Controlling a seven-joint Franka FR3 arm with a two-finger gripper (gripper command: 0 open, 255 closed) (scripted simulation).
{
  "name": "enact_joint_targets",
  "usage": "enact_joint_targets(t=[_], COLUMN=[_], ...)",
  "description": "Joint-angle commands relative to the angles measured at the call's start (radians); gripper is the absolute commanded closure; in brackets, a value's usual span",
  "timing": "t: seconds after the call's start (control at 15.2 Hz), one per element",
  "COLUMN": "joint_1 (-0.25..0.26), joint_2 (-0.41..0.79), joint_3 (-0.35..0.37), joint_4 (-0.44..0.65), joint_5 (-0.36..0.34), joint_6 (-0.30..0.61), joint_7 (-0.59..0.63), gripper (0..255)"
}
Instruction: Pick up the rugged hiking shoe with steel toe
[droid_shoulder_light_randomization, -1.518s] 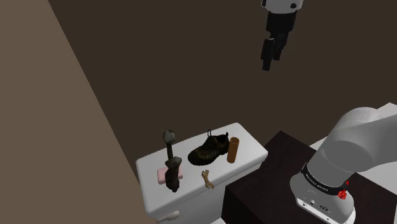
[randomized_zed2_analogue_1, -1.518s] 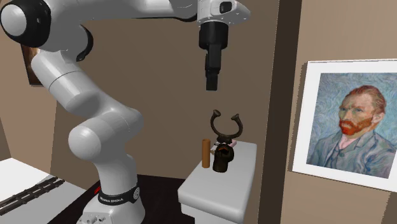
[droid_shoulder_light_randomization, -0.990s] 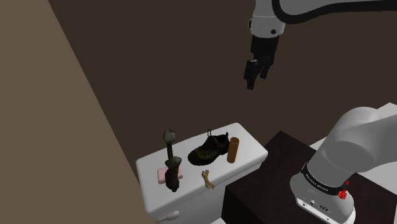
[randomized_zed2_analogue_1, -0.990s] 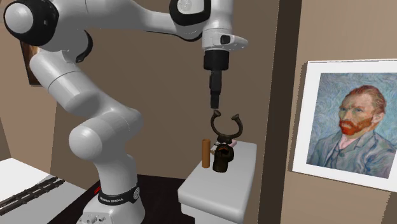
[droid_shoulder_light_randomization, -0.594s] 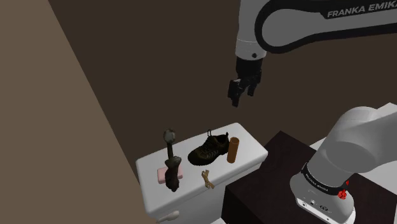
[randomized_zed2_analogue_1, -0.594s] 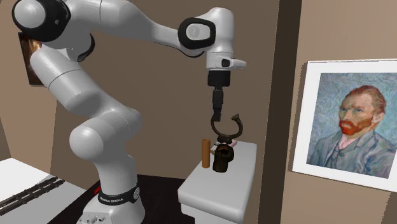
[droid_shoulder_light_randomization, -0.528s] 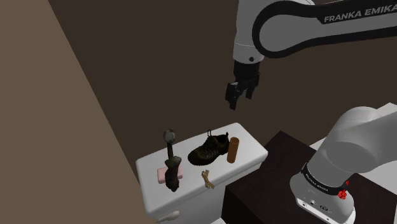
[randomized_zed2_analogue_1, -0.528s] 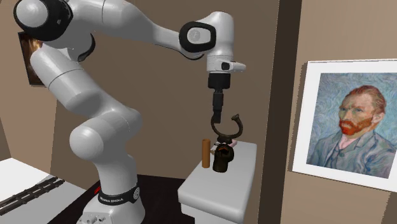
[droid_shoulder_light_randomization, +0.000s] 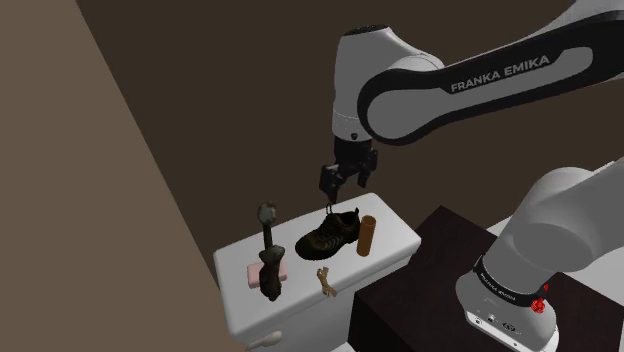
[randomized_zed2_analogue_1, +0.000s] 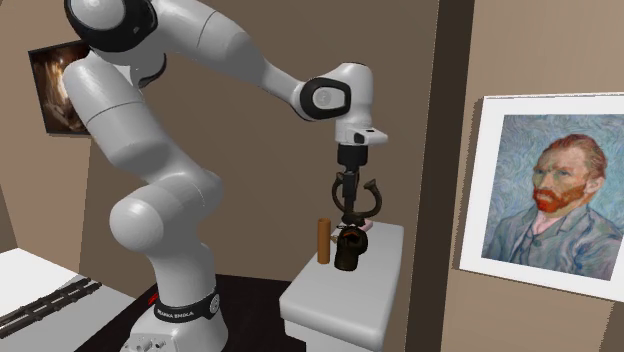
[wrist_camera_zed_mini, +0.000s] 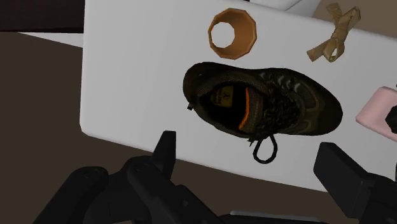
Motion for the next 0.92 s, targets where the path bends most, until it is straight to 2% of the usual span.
enact_joint_targets(t=[0.0, 0.66, 0.73, 0.86], joint_1=[-0.007, -0.014, -0.014, -0.015], joint_2=[0.076, 0.156, 0.159, 0.16], joint_3=[0.049, 0.089, 0.09, 0.09], joint_4=[0.017, -0.039, -0.039, -0.039], joint_5=[0.007, 0.005, 0.004, 0.003], joint_6=[0.072, 0.209, 0.212, 0.213], joint_7=[0.062, 0.085, 0.086, 0.086], gripper=[0, 0, 255, 255])
